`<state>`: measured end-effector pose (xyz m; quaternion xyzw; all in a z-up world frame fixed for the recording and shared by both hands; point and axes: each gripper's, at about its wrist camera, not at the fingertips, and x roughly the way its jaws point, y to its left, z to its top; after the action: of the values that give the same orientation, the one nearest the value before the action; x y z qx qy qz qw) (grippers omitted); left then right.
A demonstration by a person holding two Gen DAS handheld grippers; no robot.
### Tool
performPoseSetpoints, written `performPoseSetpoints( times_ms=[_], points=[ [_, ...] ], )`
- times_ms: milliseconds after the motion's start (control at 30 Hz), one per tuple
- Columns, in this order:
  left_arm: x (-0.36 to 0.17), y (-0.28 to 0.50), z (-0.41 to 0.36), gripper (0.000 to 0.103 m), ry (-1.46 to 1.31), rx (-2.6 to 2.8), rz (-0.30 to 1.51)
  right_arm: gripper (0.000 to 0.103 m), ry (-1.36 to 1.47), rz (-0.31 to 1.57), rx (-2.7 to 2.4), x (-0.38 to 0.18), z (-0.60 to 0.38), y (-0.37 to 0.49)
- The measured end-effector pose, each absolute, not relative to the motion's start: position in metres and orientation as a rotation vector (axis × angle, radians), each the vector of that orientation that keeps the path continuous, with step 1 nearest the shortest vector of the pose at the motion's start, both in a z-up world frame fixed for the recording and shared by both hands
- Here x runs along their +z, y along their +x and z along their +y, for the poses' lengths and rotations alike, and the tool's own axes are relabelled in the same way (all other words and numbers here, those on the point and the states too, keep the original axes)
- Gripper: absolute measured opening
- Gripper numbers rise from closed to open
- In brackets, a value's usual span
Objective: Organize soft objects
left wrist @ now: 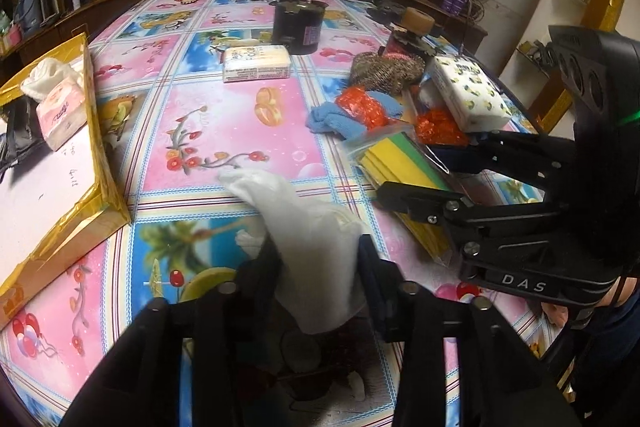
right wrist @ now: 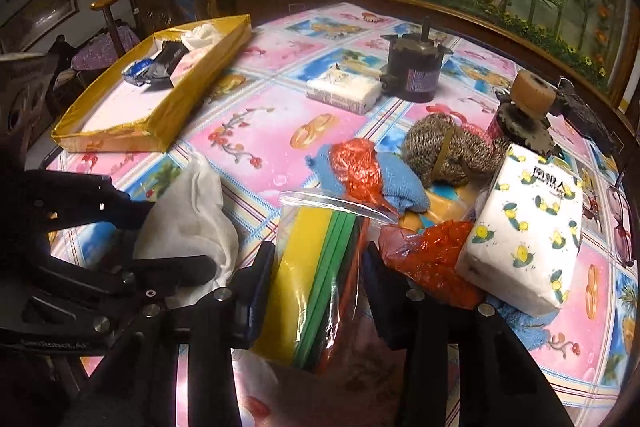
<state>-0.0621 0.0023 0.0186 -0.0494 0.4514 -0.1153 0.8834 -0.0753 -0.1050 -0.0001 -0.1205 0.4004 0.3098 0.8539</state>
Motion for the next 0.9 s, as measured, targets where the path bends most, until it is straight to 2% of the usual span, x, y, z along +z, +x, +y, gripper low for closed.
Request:
performPoseSetpoints(
  times_ms=[100,400,900],
  points=[
    [0.018,-0.063,0.008,0.021,-0.139,-0.243,0.933,0.046,-0.233,0.860,0.649,-0.003,-0.107,-0.071],
    [0.034,-0.078,0.018,0.021,-0.167,-0.199,0.807,0.047,-0.153,0.781,0.695,0.011,-0.112,-0.076],
    [0.029,-0.073,0.020,0.021,-0.167,-0.136,0.849,0.047,-0.138,0.745,0.736,0.016,-0.111,-0.083]
  ],
)
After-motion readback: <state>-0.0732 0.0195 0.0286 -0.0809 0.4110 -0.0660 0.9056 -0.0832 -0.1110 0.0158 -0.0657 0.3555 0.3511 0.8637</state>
